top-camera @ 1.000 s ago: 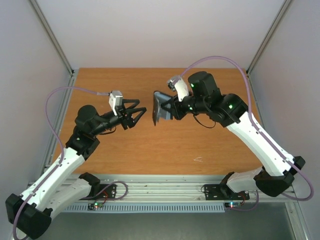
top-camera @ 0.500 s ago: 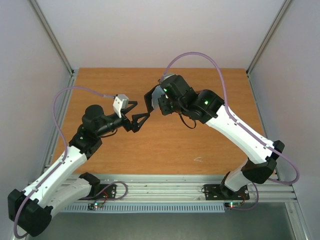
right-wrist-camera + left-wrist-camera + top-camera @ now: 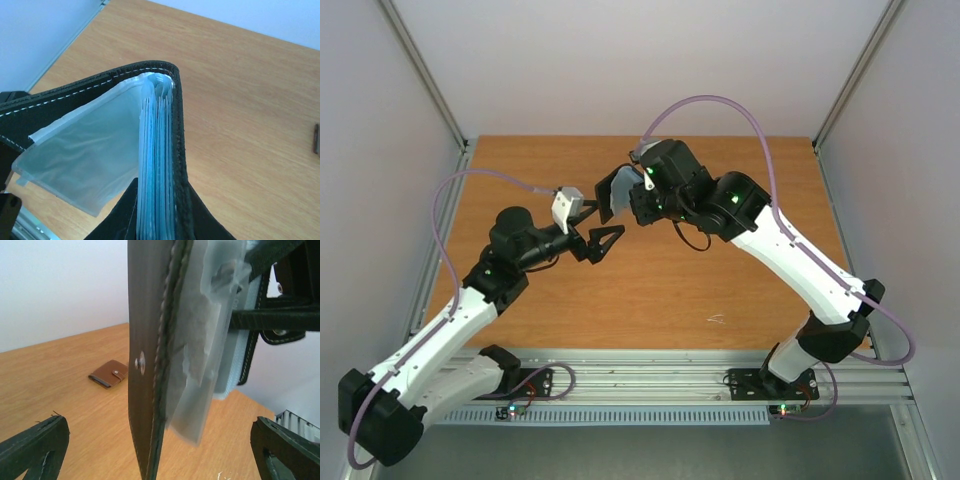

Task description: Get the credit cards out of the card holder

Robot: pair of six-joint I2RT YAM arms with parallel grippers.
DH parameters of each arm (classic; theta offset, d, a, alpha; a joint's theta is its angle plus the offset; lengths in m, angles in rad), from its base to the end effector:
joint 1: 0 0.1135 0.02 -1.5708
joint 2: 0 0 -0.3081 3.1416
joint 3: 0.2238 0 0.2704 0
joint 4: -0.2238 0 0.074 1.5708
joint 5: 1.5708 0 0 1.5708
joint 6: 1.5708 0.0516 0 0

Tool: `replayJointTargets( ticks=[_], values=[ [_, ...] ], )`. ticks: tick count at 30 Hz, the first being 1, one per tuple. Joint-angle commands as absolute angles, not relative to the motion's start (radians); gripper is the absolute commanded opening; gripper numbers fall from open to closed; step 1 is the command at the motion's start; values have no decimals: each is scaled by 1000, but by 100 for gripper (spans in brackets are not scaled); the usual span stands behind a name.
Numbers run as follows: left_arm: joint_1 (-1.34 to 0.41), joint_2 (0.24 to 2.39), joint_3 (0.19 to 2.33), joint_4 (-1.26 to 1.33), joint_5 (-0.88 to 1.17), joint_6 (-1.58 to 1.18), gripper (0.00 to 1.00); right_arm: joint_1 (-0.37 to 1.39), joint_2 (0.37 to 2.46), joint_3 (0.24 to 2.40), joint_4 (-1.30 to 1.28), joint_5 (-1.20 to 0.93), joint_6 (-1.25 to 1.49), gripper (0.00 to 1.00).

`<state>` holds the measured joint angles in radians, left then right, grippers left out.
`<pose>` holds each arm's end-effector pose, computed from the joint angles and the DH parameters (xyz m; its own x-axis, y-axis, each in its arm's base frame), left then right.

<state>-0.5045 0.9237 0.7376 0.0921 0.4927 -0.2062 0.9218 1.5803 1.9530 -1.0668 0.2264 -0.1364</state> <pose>0.1838 -0.1294 0.3583 -0.2520 -0.0669 -0.9654 0.8036 0.5414 -0.2473 0.2160 0.2656 0.4940 -0.2916 -0.6037 -0.7420 -0.7184 0.6504 -0.2468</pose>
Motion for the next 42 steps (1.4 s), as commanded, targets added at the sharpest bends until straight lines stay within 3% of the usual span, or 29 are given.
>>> replayJointTargets(
  ticks=[1,4,6,9,10,12,15,18,27,37,42],
  values=[
    [-510,947,781,180,433,-209,99,933,1595,1984,-1068,166,-169,1],
    [-510,947,781,175,378,-214,94,933,1586,1980,-1063,92,-222,1],
    [-511,943,779,158,374,-208,80,933,1567,1968,-1058,48,-266,1],
    [-509,931,768,146,404,-213,44,929,1518,1923,-1021,-50,-335,1],
    [-510,927,765,147,431,-212,24,925,1503,1912,-1011,-88,-353,1],
    [-509,920,761,152,486,-212,2,911,1484,1895,-1006,-173,-393,8],
    [-509,910,760,168,543,-246,0,869,1454,1853,-1010,-233,-438,30],
    [-509,899,759,183,581,-280,0,805,1418,1798,-1006,-260,-451,42],
    [-506,867,756,175,627,-308,0,716,1365,1687,-970,-396,-477,54],
    [-497,851,751,232,775,-330,0,673,1366,1683,-963,-587,-540,52],
    [-476,848,751,196,662,-385,0,651,1346,1703,-1004,-677,-575,60]
  ],
)
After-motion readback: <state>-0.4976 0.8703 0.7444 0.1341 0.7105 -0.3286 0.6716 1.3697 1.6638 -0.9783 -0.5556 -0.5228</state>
